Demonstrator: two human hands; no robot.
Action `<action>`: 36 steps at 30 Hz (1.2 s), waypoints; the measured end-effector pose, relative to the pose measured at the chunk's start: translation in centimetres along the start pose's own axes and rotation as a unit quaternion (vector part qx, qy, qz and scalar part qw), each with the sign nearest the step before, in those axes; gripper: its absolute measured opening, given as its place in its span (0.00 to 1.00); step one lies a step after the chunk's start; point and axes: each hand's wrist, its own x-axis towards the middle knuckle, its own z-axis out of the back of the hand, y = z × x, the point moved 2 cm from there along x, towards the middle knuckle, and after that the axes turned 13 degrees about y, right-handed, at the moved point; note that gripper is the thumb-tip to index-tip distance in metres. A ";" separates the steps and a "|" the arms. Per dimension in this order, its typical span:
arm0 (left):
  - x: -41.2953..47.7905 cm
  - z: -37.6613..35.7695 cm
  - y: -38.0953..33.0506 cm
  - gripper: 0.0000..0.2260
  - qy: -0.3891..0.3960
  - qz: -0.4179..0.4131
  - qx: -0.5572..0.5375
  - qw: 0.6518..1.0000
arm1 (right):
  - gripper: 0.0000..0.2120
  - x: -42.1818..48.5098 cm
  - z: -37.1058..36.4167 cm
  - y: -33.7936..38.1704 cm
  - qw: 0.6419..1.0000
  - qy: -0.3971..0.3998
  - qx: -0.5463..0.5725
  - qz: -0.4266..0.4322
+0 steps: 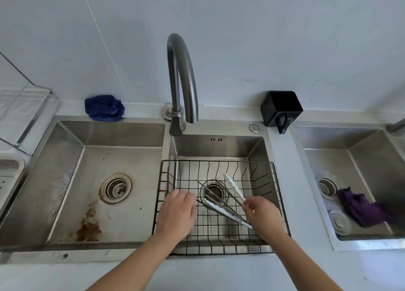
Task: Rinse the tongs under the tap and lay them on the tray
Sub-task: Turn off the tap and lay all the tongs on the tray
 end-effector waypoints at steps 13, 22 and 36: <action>3.4 -4.1 -5.0 0.18 0.126 0.416 -0.678 0.593 | 0.09 1.0 -0.2 -1.9 0.991 0.058 -0.113 -0.031; 3.0 -5.4 -5.3 0.15 0.063 0.416 -0.720 0.552 | 0.07 2.8 -1.2 -2.1 0.974 0.109 -0.191 -0.059; 2.0 -1.9 -4.5 0.05 0.025 0.360 -0.681 0.637 | 0.05 2.1 0.7 -1.9 0.994 0.039 -0.101 -0.023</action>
